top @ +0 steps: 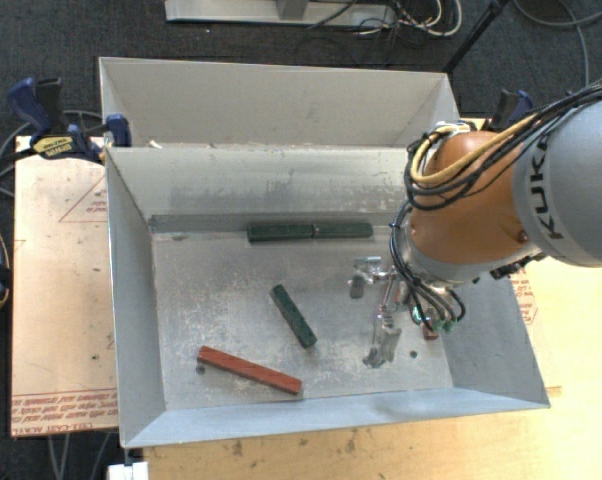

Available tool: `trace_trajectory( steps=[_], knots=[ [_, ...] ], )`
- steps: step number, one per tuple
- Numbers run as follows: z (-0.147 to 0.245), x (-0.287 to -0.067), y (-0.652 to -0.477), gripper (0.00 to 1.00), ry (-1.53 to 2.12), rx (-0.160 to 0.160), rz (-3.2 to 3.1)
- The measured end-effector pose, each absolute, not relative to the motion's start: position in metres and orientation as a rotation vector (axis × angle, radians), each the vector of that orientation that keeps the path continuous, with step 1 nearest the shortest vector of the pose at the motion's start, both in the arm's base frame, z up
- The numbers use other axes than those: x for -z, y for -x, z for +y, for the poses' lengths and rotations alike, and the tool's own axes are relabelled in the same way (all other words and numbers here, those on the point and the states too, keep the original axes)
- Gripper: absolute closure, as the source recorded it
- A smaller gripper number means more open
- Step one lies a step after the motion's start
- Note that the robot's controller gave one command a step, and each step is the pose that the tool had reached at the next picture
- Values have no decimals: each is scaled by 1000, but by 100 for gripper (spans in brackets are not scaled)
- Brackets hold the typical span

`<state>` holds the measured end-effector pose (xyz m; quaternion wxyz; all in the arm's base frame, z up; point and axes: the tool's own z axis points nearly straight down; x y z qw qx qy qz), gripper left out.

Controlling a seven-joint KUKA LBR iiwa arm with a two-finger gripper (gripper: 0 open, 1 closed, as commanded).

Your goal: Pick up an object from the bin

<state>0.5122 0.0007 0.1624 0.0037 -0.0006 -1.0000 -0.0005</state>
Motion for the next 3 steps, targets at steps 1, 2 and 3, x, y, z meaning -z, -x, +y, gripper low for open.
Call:
trace_trajectory(
  steps=[1, 2, 3],
  knots=[
    [94, -100, -512, 0, -177, 7, -3132],
    [143, -70, -501, 0, -474, 3, -3104],
    [118, -109, -521, 0, -1044, 0, -2968]
  ],
)
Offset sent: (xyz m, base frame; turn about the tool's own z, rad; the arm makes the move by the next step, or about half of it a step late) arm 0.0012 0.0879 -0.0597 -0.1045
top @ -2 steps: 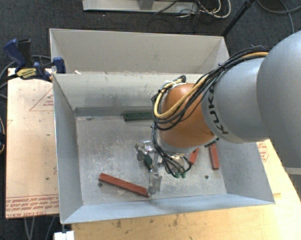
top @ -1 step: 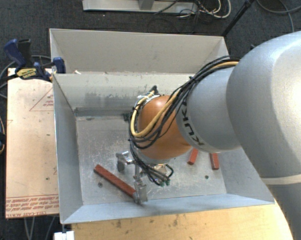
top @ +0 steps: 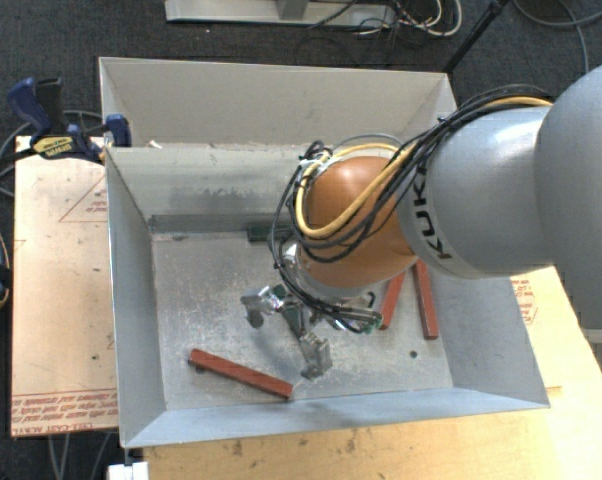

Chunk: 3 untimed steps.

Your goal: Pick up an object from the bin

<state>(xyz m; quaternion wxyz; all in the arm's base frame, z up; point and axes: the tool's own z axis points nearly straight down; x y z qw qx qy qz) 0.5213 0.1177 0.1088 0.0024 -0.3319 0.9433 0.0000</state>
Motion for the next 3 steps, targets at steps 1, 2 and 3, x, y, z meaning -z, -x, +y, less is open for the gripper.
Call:
trace_trajectory(
  steps=[1, 2, 3],
  knots=[
    [103, -114, -616, 0, 840, 0, 3018],
    [101, -88, -537, 0, 948, -4, 3002],
    [3, -144, -629, 0, 788, 9, 3028]
  ],
)
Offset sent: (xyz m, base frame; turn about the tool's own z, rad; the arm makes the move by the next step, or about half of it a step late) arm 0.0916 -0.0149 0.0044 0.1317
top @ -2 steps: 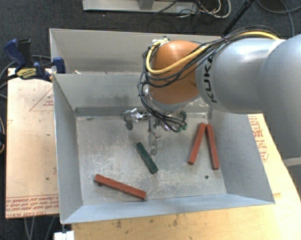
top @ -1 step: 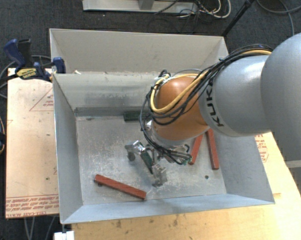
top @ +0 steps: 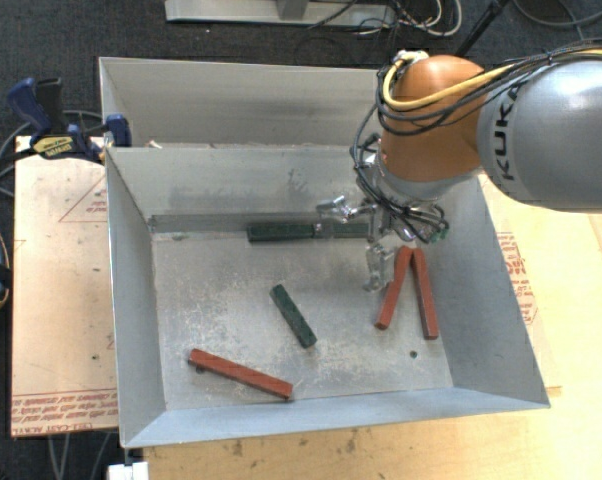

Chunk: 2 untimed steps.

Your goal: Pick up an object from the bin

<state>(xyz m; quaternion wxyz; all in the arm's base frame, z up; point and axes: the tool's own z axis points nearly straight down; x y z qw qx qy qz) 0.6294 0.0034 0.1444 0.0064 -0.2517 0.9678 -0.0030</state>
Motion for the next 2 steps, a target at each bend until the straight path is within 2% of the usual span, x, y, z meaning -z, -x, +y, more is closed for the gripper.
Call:
trace_trajectory(
  steps=[1, 2],
  knots=[
    [-84, -180, -623, 0, 1033, 7, 2961],
    [-109, -89, -636, 0, 1635, -6, 2685]
  ],
)
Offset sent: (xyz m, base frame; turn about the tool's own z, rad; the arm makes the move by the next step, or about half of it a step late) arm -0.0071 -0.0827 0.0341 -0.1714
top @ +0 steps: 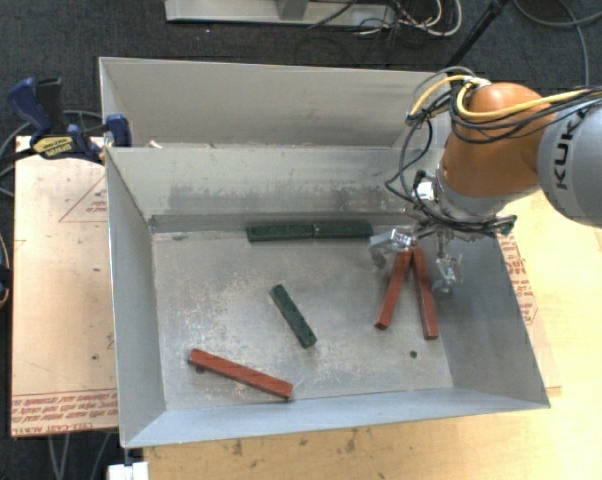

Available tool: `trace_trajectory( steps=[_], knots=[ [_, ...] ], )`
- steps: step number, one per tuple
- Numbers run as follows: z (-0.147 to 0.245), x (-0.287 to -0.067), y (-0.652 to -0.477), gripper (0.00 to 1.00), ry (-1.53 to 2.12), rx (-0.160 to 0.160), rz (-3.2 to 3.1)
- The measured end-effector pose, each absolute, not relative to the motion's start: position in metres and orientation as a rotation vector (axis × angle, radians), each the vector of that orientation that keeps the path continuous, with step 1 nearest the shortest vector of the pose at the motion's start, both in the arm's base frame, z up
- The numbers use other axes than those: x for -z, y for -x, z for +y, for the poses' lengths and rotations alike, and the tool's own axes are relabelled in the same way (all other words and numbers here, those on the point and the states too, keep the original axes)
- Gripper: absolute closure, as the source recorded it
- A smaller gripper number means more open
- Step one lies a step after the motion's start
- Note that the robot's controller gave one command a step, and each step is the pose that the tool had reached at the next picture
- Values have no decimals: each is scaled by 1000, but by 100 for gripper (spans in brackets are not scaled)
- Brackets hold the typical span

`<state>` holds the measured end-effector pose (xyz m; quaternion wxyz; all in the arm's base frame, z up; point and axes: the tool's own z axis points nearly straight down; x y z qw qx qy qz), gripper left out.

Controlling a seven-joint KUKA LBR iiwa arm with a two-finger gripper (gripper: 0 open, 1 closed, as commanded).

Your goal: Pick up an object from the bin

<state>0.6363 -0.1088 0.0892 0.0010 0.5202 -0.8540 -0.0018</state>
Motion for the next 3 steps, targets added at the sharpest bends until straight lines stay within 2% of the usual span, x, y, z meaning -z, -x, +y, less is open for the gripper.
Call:
trace_trajectory(
  steps=[1, 2, 3],
  knots=[
    [-95, -71, -649, 0, -1790, -3, -2586],
    [-95, -74, -651, 100, -1791, -4, -2591],
    [-19, -240, -599, 100, -2158, -6, -2295]
  ],
)
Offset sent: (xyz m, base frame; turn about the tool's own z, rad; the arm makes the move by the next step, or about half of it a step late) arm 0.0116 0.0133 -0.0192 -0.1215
